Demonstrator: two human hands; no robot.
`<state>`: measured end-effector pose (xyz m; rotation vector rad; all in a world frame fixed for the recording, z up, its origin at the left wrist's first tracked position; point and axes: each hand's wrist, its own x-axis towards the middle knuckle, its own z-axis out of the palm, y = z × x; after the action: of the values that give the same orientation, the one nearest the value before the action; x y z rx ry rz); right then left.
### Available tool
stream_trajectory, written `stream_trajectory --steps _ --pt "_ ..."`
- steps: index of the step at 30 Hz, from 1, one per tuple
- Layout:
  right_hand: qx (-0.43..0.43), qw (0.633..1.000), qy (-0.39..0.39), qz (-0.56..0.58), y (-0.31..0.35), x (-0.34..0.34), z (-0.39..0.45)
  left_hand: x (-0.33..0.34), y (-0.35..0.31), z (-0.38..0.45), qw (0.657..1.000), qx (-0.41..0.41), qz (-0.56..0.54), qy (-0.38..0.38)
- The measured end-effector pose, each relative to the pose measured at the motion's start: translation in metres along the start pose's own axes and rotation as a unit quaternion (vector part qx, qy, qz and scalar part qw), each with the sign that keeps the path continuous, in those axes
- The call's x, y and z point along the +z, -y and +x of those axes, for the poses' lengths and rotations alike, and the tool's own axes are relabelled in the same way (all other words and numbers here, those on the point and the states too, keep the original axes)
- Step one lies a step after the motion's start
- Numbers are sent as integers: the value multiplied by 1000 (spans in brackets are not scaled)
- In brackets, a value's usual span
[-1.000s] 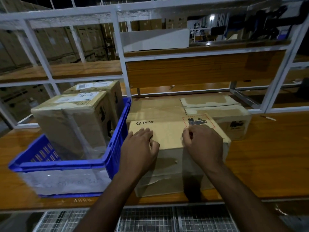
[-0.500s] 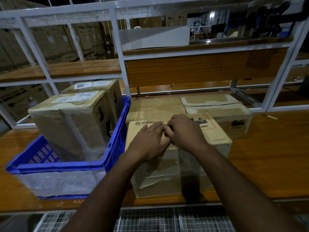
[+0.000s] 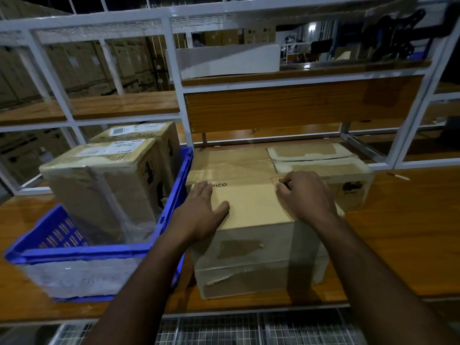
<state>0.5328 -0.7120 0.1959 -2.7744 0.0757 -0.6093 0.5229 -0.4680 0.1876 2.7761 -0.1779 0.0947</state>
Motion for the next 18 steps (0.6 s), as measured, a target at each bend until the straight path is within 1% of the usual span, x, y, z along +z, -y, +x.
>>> stream_trajectory --steps 2,4,6,8,11,14,16,18 --pt "41 999 27 -17 -2 2 1 1 1 -2 999 -36 -30 -18" --pt "73 996 42 -27 -2 5 1 3 3 -5 993 -78 -88 -31" --pt "88 995 39 -23 -2 5 0 0 3 -10 981 -102 -159 -41" --pt "93 995 27 -16 -2 3 -3 -5 -2 -18 972 -112 -201 -42" --pt "92 996 -6 18 -5 -2 -15 -7 -5 -34 970 -84 -217 -67" --pt "92 990 -46 97 -10 -10 -31 -3 -2 -52 966 -43 -223 -126" --pt "100 984 -80 126 -14 -15 -40 -1 -1 -61 957 -51 -241 -155" --pt "108 978 -131 119 -18 -19 -45 0 -5 -68 944 -53 -259 -198"
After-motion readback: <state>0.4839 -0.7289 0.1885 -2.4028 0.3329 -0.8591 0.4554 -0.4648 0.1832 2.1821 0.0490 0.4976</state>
